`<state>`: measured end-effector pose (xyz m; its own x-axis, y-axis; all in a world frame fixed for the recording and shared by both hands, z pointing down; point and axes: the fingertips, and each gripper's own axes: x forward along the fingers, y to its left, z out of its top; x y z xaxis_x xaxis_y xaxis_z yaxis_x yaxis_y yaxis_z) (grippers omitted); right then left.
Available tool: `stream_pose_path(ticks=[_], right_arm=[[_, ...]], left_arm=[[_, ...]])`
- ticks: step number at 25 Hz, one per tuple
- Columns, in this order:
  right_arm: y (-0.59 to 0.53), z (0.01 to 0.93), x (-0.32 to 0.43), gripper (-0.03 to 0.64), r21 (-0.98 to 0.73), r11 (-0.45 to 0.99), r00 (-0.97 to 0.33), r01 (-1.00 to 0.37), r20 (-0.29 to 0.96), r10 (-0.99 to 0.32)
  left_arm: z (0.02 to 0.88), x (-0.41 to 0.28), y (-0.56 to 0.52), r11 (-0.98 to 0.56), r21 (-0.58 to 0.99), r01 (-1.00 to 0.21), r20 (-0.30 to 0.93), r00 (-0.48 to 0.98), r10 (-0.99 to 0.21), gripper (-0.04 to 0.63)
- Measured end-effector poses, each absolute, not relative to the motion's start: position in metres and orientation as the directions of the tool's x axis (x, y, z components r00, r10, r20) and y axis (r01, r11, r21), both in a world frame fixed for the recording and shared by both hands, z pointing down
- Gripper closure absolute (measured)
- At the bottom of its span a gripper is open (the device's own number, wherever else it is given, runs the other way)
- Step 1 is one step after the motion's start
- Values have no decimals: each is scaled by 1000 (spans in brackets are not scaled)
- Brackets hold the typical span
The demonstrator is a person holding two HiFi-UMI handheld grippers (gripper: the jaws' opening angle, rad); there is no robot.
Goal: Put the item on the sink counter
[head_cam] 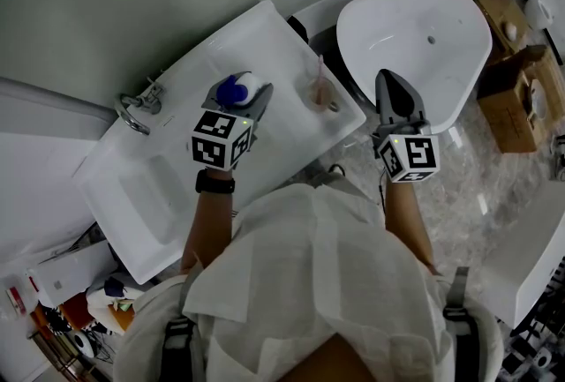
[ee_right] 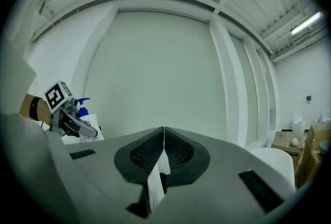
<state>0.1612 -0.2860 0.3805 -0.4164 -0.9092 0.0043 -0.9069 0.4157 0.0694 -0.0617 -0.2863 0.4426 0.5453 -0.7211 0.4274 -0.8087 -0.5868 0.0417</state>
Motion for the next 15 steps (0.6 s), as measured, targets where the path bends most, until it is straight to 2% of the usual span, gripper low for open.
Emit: stream_pose_path(ticks=[15], right_arm=[[-281, 394, 177, 604, 66, 383, -380, -922, 47, -924]], left_arm=[[499, -45, -314, -624, 74, -778, 512, 566, -646, 390]])
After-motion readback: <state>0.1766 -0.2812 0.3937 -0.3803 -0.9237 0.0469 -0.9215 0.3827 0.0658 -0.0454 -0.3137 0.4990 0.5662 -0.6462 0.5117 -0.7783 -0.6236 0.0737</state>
